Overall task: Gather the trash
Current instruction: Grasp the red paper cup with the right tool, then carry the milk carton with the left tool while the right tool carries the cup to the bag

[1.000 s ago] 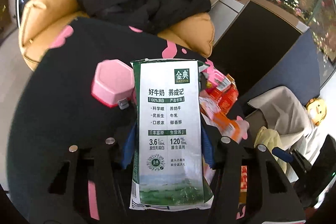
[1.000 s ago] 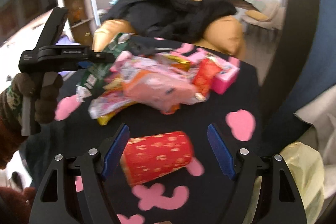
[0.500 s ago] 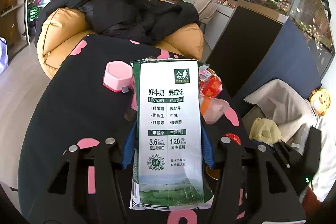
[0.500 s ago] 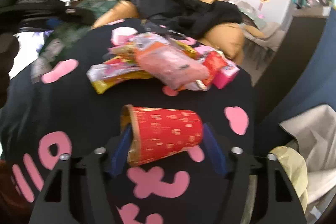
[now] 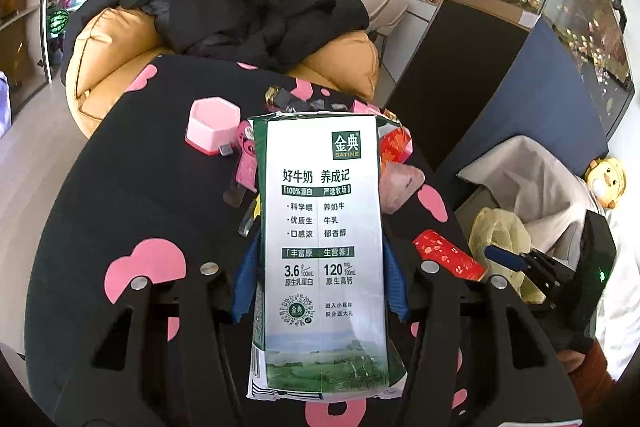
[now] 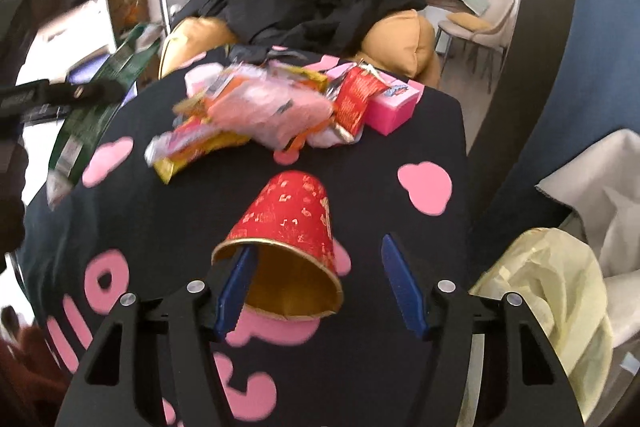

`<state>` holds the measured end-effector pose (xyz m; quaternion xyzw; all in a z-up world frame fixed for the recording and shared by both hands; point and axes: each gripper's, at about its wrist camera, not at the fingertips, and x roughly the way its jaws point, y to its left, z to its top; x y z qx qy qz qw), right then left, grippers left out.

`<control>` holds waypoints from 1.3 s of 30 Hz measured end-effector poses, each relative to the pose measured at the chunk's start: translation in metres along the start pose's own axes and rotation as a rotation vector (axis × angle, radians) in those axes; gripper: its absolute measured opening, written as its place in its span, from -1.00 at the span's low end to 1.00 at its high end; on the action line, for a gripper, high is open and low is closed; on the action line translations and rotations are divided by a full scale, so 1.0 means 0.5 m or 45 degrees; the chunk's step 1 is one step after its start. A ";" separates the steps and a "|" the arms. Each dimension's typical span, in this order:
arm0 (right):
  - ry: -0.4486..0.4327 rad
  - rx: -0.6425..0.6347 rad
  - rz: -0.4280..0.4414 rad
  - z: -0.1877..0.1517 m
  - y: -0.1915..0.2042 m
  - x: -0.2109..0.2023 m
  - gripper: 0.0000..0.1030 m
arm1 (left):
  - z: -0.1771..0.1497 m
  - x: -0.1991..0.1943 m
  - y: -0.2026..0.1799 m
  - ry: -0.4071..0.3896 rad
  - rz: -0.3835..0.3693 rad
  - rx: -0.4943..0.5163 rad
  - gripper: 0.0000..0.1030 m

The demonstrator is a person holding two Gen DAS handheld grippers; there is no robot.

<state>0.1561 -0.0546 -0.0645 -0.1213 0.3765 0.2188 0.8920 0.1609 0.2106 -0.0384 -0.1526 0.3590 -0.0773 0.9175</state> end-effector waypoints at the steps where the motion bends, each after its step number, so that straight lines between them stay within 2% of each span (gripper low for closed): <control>1: 0.004 -0.022 -0.014 -0.011 0.005 -0.007 0.17 | -0.003 0.001 0.001 0.003 -0.003 -0.002 -0.03; 5: -0.032 -0.011 -0.040 -0.049 0.008 -0.044 0.17 | -0.009 0.002 0.001 0.010 -0.006 -0.005 -0.03; 9: -0.116 0.116 0.023 -0.065 0.003 -0.080 0.17 | -0.011 0.002 0.000 0.008 -0.009 -0.011 -0.03; 16: -0.166 0.154 0.010 -0.002 0.045 -0.028 0.17 | -0.018 0.010 -0.018 0.028 -0.025 -0.003 -0.03; 18: -0.151 0.130 -0.027 0.008 0.058 -0.002 0.17 | -0.020 0.006 -0.012 0.025 -0.014 -0.005 -0.03; 21: -0.072 0.125 -0.060 -0.002 0.064 0.039 0.17 | -0.021 0.002 0.002 0.022 0.001 -0.028 -0.03; 25: -0.046 0.236 0.073 -0.024 0.034 0.050 0.17 | -0.030 0.003 0.017 0.017 0.020 -0.036 -0.03; 31: -0.015 0.181 0.081 -0.027 0.035 0.041 0.17 | -0.035 0.004 0.012 0.015 0.005 -0.050 -0.03; 34: -0.035 0.153 0.084 -0.029 0.040 0.021 0.00 | -0.031 -0.004 0.005 0.006 0.007 -0.048 -0.03; 39: -0.114 0.169 0.084 -0.022 0.026 -0.031 -0.05 | -0.025 -0.031 -0.014 -0.040 0.019 -0.025 -0.03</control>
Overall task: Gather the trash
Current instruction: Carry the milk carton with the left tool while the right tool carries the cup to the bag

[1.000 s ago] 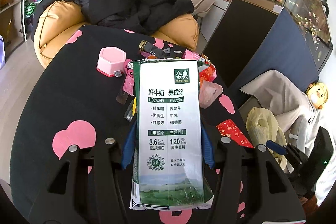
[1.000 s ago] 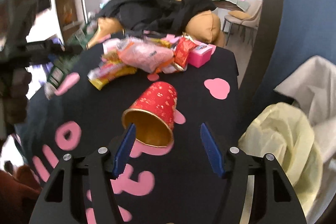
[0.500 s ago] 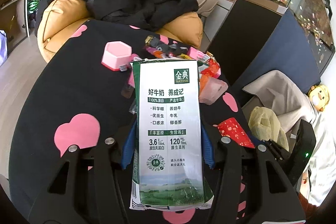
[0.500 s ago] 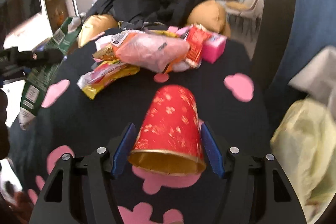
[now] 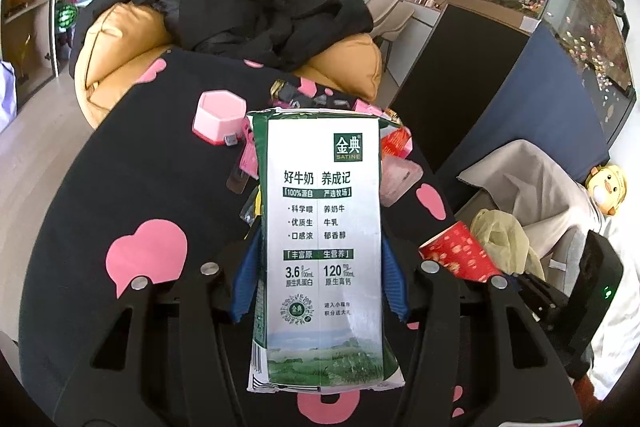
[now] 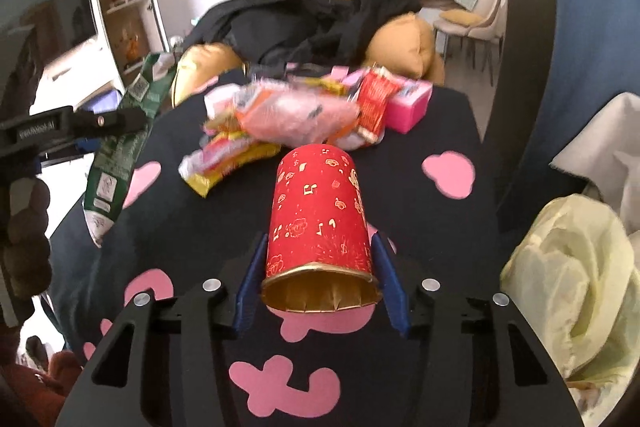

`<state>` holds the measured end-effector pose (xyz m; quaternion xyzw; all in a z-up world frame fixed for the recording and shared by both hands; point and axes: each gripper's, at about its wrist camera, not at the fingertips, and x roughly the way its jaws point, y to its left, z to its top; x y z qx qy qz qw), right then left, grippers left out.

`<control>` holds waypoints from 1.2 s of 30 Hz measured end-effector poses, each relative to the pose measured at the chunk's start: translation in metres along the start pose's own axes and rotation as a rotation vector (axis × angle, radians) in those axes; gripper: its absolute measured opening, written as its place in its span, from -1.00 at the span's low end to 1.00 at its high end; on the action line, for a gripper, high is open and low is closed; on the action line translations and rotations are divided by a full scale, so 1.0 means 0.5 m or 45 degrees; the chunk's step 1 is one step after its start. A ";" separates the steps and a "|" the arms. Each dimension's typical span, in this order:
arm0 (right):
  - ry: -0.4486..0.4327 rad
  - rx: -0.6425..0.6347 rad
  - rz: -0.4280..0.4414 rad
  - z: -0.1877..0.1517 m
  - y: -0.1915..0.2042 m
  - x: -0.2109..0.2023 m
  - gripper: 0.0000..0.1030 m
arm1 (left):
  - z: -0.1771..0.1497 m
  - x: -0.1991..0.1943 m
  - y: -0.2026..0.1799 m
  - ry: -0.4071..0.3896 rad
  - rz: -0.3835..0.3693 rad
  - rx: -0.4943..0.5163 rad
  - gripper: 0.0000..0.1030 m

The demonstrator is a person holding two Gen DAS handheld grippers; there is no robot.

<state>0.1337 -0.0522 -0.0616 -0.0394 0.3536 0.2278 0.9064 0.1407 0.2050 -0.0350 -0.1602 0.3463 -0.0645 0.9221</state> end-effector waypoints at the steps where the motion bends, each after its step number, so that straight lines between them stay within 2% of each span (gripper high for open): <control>1: -0.012 0.002 0.000 0.003 -0.003 -0.010 -0.05 | 0.001 -0.005 -0.003 -0.009 0.002 0.006 -0.03; 6: -0.097 -0.015 -0.035 0.015 -0.019 -0.074 -0.05 | 0.012 -0.037 -0.049 -0.079 0.003 0.067 -0.03; 12: -0.210 -0.021 -0.119 0.014 -0.063 -0.162 -0.05 | 0.022 -0.070 -0.150 -0.206 -0.031 0.195 -0.03; 17: -0.300 0.004 -0.238 0.001 -0.131 -0.245 -0.05 | 0.023 -0.050 -0.258 -0.234 -0.119 0.251 -0.03; 22: -0.349 0.048 -0.416 -0.030 -0.228 -0.327 -0.05 | 0.011 -0.008 -0.377 -0.275 -0.243 0.292 -0.03; 26: -0.372 0.124 -0.541 -0.059 -0.310 -0.378 -0.05 | 0.000 0.056 -0.461 -0.197 -0.340 0.291 -0.03; 29: -0.384 0.173 -0.600 -0.077 -0.356 -0.402 -0.05 | -0.017 0.101 -0.507 -0.138 -0.373 0.287 -0.03; 36: -0.381 0.239 -0.662 -0.113 -0.444 -0.429 -0.05 | -0.058 0.180 -0.589 -0.069 -0.419 0.310 -0.03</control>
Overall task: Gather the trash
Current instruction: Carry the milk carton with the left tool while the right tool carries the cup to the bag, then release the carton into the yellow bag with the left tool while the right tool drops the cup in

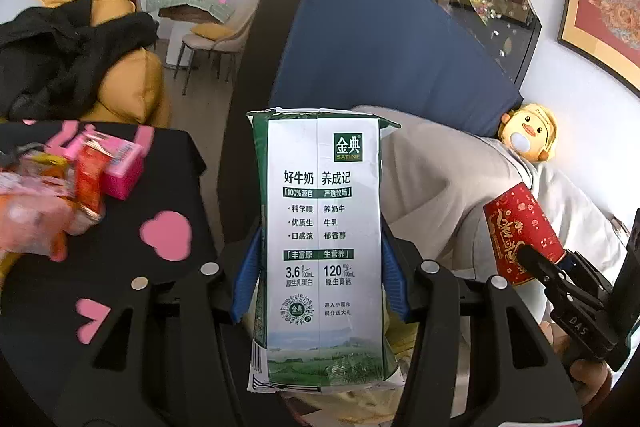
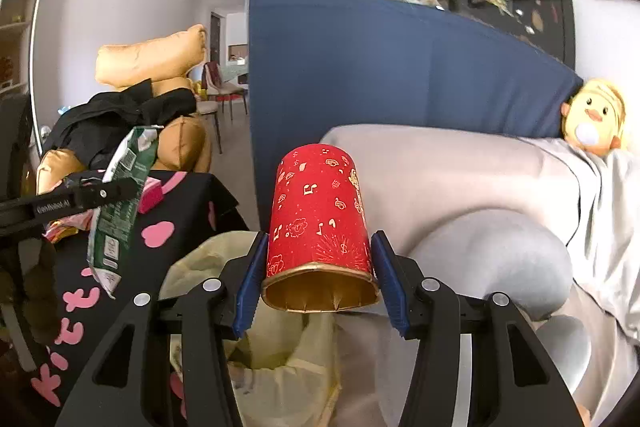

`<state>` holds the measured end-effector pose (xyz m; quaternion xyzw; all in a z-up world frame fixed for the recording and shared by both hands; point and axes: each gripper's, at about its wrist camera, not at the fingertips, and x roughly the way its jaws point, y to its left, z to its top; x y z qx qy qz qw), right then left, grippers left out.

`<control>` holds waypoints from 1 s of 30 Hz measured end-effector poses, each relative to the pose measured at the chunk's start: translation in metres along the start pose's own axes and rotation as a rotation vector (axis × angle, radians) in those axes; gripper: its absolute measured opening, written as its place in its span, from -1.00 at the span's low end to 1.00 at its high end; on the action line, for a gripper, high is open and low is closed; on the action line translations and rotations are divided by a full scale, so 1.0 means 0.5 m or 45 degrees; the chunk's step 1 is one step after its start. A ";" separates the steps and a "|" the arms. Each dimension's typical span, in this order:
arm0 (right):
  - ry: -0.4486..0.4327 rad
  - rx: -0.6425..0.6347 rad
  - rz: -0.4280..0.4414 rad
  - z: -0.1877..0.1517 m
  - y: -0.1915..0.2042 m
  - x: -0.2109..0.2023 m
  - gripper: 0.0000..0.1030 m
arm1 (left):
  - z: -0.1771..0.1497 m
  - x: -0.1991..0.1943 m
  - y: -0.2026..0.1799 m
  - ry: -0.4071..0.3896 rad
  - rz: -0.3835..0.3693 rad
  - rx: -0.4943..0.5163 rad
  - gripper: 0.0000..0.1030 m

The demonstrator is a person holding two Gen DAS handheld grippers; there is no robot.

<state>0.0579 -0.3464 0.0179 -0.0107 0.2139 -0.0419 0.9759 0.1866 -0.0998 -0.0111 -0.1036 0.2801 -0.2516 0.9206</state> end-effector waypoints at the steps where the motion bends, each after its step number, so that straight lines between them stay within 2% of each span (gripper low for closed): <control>1: 0.005 0.011 -0.004 -0.003 -0.009 0.004 -0.05 | -0.006 0.017 -0.006 0.016 -0.008 -0.007 -0.03; 4: 0.018 0.041 -0.005 -0.010 -0.027 0.013 -0.05 | -0.018 0.055 -0.020 0.044 -0.022 -0.016 -0.03; 8: 0.031 0.067 -0.004 -0.020 -0.035 0.019 -0.05 | -0.009 0.092 -0.058 0.012 -0.080 0.010 -0.03; 9: 0.034 0.075 -0.005 -0.023 -0.038 0.021 -0.04 | -0.009 0.099 -0.062 0.016 -0.114 0.015 0.02; 10: 0.036 0.085 -0.003 -0.024 -0.042 0.025 -0.04 | -0.012 0.109 -0.064 0.041 -0.155 0.017 0.19; 12: 0.045 0.106 0.014 -0.027 -0.047 0.032 -0.04 | -0.022 0.115 -0.058 0.090 -0.170 0.001 0.34; 17: 0.067 0.123 0.084 -0.033 -0.031 0.055 -0.03 | -0.047 0.078 -0.006 0.160 -0.070 -0.002 0.41; 23: 0.109 0.092 0.181 -0.045 0.036 0.101 -0.03 | -0.051 0.001 0.072 0.166 0.080 0.010 0.41; 26: 0.167 0.090 0.237 -0.052 0.072 0.148 -0.03 | -0.051 -0.038 0.104 0.163 0.111 0.008 0.41; 30: 0.315 0.080 0.299 -0.076 0.122 0.232 -0.03 | -0.055 -0.080 0.154 0.172 0.135 -0.048 0.41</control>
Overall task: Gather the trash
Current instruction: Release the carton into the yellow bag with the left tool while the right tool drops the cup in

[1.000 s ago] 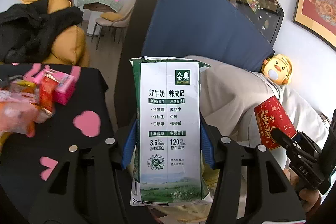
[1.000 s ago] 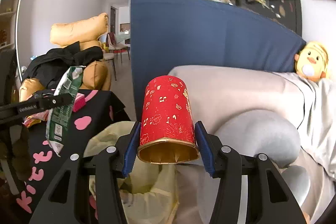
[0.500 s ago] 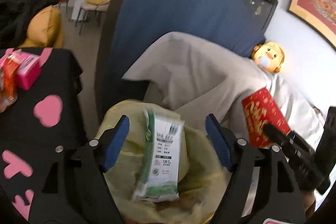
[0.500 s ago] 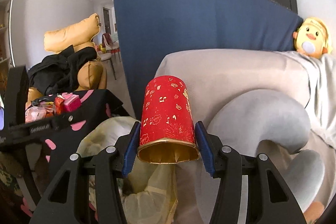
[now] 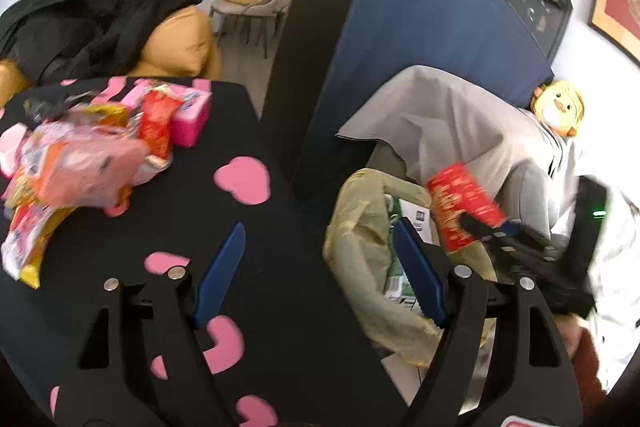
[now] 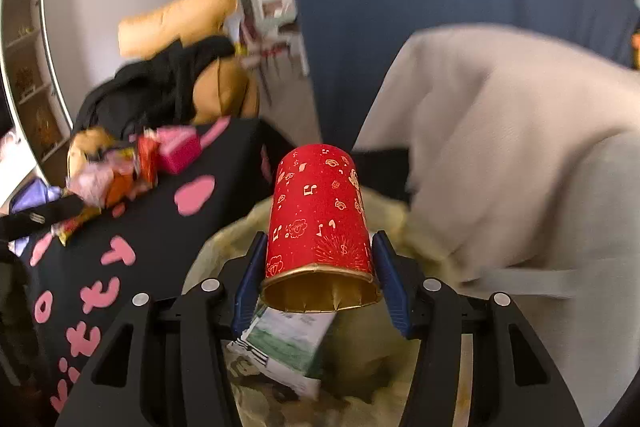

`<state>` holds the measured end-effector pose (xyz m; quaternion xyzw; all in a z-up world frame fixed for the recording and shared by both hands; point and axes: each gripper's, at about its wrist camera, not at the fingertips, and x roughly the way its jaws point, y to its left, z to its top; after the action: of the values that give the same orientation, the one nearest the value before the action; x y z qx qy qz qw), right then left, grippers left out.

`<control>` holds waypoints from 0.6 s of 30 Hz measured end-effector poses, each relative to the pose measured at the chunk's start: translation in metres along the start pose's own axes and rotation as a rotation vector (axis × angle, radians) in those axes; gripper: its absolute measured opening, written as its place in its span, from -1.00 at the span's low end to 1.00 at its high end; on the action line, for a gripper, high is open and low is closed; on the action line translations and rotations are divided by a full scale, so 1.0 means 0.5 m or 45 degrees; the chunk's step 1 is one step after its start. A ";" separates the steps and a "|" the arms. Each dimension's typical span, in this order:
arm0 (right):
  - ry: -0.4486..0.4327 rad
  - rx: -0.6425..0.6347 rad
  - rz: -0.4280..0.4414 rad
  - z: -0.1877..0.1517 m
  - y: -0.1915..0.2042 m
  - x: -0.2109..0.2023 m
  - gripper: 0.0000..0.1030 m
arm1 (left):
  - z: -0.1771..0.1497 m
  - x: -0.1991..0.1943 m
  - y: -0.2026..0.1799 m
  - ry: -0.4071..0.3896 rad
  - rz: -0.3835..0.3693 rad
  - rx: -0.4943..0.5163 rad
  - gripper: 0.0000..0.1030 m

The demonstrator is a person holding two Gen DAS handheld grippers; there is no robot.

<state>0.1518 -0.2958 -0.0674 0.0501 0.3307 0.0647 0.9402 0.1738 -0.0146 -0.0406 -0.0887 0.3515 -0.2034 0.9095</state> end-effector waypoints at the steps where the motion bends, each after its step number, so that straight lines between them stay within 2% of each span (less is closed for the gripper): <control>1: 0.036 -0.003 0.003 -0.005 0.005 0.019 -0.03 | 0.001 -0.006 0.009 -0.003 0.005 -0.011 0.41; 5: 0.172 -0.059 -0.073 -0.034 0.027 0.082 -0.03 | 0.001 -0.041 0.059 -0.038 0.038 -0.048 0.41; 11: 0.302 -0.092 -0.133 -0.060 0.035 0.116 -0.03 | -0.006 -0.069 0.132 -0.062 0.090 -0.102 0.41; 15: 0.357 -0.090 -0.150 -0.074 0.032 0.128 -0.03 | -0.019 -0.078 0.178 -0.055 0.111 -0.164 0.41; 18: 0.354 -0.049 -0.154 -0.072 0.033 0.118 0.05 | -0.027 -0.087 0.198 -0.058 0.119 -0.191 0.41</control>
<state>0.1735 -0.2688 -0.1293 0.0026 0.4587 0.0204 0.8884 0.1658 0.0933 -0.0546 -0.1447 0.3488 -0.1319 0.9165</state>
